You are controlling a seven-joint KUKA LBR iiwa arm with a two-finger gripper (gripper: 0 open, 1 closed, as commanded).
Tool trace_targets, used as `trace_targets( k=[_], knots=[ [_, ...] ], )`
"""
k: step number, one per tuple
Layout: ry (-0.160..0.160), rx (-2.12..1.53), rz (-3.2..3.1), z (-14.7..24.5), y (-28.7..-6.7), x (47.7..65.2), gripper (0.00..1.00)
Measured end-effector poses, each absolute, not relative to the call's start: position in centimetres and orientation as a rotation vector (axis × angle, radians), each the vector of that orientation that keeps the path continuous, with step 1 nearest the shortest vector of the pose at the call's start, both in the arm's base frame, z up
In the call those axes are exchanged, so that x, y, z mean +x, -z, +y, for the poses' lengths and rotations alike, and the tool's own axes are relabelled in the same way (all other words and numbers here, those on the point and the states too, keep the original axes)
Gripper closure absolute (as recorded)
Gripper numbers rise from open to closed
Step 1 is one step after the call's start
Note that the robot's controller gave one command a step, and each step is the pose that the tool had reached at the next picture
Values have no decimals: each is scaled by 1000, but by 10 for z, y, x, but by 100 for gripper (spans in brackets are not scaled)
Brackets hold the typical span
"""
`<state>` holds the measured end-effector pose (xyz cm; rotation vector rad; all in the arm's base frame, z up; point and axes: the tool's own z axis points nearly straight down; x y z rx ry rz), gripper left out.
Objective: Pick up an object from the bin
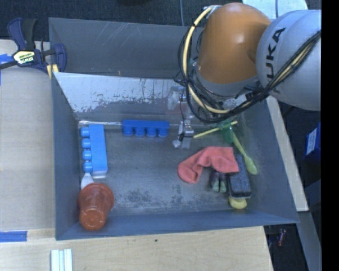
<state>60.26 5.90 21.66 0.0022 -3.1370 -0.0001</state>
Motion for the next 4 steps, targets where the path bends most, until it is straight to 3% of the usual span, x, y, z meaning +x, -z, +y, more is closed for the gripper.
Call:
trace_targets(
  k=[1,2,3,4],
  knots=[
    [1,1,-3146,59,-221,604,0],
    [3,-26,-3152,7,-164,615,0],
    [6,17,-3150,9,-102,602,0],
    [1,-23,-3155,-58,-77,594,0]
  ],
)
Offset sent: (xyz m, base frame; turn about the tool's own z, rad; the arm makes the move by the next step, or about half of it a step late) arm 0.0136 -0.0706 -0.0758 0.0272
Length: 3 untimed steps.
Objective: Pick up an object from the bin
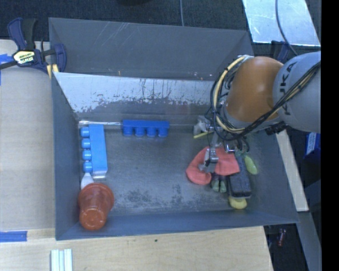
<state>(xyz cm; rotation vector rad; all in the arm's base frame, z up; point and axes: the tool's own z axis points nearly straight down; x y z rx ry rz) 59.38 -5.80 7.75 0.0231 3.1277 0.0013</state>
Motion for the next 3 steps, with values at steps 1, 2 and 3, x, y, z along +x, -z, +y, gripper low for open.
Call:
trace_targets(
  k=[1,2,3],
  knots=[
    [-10,-61,3123,-117,-108,610,0],
    [-8,-75,3123,-129,-75,578,100],
    [-9,-75,3123,-129,-75,578,100]
  ],
)
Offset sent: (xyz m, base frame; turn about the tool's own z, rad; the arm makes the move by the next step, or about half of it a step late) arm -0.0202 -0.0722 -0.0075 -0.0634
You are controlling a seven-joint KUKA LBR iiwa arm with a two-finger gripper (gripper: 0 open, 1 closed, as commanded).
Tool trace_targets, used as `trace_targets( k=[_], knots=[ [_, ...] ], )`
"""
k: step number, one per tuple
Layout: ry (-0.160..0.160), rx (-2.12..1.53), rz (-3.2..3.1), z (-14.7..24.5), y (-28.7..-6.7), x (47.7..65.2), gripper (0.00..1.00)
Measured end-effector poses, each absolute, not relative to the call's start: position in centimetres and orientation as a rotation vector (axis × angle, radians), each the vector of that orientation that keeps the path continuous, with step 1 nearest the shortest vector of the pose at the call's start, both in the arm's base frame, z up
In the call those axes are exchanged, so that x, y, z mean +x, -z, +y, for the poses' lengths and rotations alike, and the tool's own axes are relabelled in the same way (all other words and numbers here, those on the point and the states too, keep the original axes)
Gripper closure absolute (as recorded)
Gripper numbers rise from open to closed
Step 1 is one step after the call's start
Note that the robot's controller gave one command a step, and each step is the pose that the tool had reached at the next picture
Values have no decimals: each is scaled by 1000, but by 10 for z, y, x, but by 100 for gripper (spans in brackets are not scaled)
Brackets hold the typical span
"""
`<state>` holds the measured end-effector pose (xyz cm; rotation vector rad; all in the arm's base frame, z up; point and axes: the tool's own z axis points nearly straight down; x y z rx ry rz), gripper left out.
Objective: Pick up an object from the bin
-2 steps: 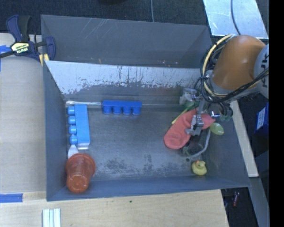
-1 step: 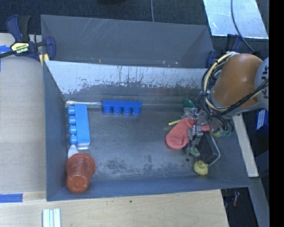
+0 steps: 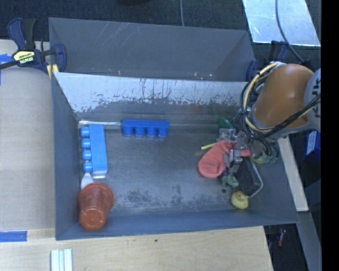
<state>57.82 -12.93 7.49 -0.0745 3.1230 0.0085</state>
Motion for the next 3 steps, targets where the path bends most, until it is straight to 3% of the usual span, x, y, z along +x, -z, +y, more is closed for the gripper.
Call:
trace_targets(
  k=[1,2,3],
  knots=[
    [-20,-124,3130,-139,-73,590,100],
    [-13,-96,3127,-138,-131,586,100],
    [-19,-189,3121,-115,-212,590,100]
  ],
)
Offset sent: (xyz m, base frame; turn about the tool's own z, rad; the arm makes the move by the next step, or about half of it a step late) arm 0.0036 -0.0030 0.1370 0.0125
